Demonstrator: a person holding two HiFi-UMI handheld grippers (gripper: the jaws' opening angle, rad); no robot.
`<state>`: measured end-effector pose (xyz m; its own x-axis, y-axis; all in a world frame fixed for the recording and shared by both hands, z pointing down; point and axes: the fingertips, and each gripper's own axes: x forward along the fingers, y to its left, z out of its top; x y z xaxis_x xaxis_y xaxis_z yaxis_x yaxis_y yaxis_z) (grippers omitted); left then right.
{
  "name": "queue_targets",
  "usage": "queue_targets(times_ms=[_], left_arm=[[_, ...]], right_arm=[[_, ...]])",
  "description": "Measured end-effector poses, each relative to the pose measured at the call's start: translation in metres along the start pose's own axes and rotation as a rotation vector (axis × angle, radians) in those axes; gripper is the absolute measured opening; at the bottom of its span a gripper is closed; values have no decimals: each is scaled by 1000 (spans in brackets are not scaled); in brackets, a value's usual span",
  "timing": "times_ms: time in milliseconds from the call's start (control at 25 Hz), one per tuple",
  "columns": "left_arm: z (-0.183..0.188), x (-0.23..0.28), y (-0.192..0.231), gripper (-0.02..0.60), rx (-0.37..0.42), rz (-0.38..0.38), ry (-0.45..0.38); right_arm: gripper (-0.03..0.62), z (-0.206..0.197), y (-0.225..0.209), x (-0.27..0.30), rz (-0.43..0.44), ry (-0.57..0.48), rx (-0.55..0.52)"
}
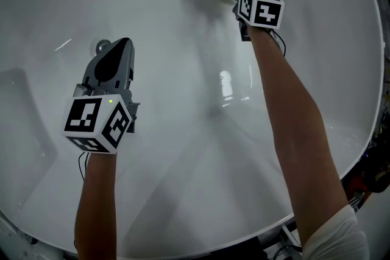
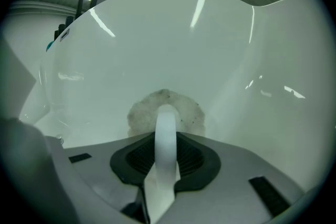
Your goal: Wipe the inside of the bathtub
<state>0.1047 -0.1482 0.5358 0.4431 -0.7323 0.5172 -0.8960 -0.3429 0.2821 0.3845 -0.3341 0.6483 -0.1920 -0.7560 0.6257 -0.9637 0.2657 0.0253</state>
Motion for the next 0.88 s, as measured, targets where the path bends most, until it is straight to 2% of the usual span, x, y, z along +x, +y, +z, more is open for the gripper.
queue_targets(times_ms=[440,680,880], left_arm=[[30,-29,-22,11,36,-13,16],[49,-57,-44,11,46,-1,38],[75,-89,-65,11,50,16,41]], right_arm=[[98,14,-8,-58,1,9,36],[98,27,-5,-103,46,20,36],[98,52,10,-153,125,-7,70]])
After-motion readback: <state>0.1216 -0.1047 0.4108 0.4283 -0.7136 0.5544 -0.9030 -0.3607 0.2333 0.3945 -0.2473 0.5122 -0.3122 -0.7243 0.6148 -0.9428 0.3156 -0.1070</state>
